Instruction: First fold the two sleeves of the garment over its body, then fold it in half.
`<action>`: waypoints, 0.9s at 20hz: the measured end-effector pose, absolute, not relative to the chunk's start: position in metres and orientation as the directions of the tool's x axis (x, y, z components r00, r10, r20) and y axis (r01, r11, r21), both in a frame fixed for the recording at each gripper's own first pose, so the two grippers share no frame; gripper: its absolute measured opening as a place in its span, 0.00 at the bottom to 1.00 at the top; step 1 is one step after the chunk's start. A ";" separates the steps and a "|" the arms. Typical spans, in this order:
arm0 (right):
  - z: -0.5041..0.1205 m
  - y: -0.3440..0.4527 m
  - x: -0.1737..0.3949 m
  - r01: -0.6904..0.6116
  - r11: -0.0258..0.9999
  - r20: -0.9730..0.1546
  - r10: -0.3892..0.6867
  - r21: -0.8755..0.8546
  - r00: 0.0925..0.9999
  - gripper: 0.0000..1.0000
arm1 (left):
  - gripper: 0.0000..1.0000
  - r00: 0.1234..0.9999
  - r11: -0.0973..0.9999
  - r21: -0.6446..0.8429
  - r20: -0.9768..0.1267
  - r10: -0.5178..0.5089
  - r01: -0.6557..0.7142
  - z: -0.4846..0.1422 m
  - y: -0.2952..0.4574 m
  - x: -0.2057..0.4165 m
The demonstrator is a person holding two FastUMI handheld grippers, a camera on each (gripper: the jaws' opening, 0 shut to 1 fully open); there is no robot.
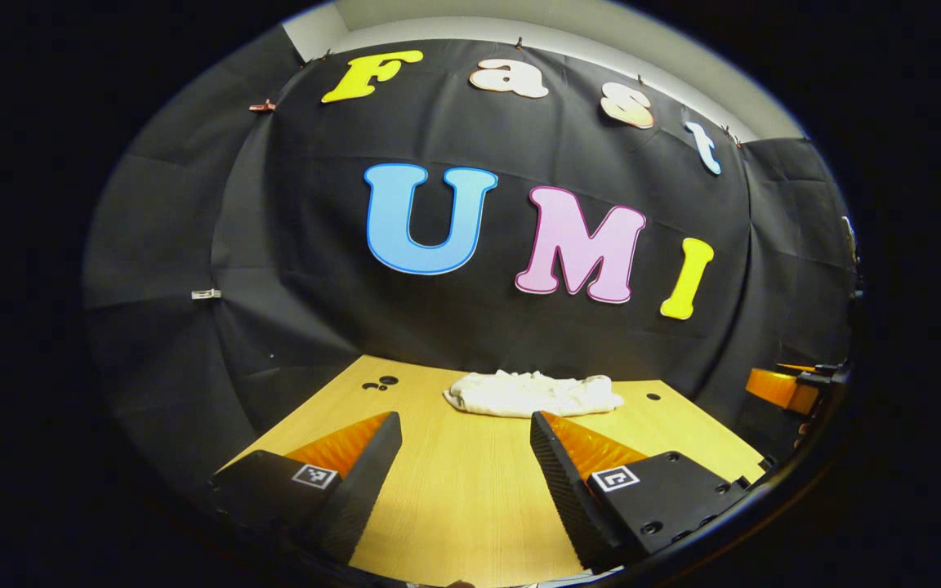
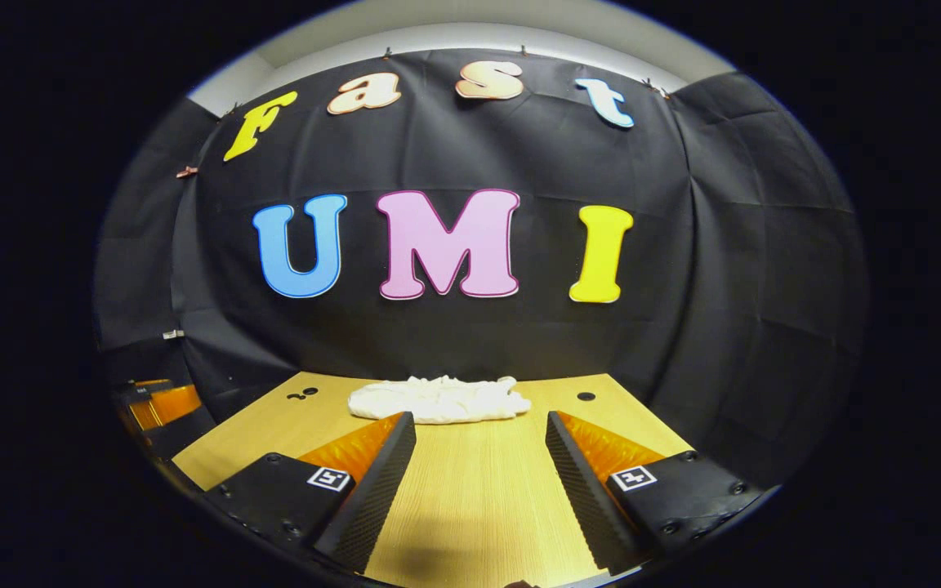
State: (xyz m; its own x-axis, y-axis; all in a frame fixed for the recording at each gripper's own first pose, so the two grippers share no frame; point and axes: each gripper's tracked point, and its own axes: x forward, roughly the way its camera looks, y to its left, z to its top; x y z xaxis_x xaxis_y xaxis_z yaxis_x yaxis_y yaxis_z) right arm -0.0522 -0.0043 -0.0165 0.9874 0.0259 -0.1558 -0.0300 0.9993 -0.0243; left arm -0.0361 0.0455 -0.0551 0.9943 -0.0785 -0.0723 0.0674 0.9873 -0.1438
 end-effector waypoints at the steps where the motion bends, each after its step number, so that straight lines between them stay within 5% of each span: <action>1: -0.019 -0.011 -0.060 -0.012 1.000 -0.164 0.009 -0.018 0.986 0.98 | 0.97 0.991 0.987 -0.150 -0.107 -0.077 0.060 -0.067 0.044 -0.044; 7: -0.034 -0.030 -0.095 0.066 0.997 -0.180 -0.061 0.025 0.982 0.97 | 0.97 0.986 0.986 -0.167 -0.167 -0.016 -0.013 -0.095 0.054 -0.071; 18: -0.034 0.001 -0.100 0.016 1.000 -0.184 -0.017 -0.005 0.983 0.97 | 0.98 0.984 0.995 -0.071 -0.154 -0.086 0.076 -0.095 0.027 -0.077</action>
